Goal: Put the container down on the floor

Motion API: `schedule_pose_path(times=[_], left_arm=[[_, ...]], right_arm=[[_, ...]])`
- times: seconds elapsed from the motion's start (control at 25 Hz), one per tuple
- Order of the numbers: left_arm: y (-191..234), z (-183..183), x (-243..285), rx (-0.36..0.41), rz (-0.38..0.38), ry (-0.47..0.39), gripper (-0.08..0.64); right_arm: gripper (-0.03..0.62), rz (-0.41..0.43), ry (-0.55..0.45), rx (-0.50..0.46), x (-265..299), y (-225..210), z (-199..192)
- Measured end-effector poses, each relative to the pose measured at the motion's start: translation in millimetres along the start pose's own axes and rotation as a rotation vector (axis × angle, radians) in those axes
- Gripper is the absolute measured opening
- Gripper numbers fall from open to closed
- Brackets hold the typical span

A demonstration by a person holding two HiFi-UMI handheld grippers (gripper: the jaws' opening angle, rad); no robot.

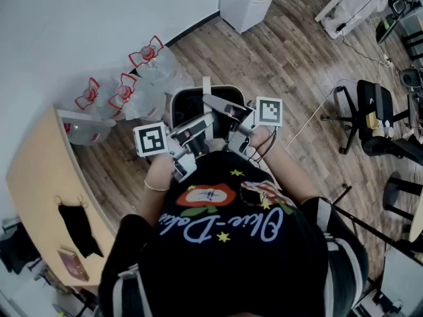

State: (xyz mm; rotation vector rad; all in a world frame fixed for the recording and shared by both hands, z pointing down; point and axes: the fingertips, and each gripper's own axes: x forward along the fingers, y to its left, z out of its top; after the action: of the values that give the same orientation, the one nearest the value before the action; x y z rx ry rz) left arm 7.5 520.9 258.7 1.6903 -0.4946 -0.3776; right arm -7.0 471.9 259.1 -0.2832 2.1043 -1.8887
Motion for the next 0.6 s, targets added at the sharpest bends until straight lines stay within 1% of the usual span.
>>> schedule_pose_path(times=[0.28, 0.6], left_arm=[[3.3, 0.5, 0.3, 0.006, 0.005, 0.001, 0.072], [4.5, 0.9, 1.4, 0.006, -0.007, 0.001, 0.072]], right_arm=[[0.071, -0.011, 0.005, -0.007, -1.4, -2.1, 0.7], [0.071, -0.008, -0.003, -0.020, -1.2, -3.2, 1.2]])
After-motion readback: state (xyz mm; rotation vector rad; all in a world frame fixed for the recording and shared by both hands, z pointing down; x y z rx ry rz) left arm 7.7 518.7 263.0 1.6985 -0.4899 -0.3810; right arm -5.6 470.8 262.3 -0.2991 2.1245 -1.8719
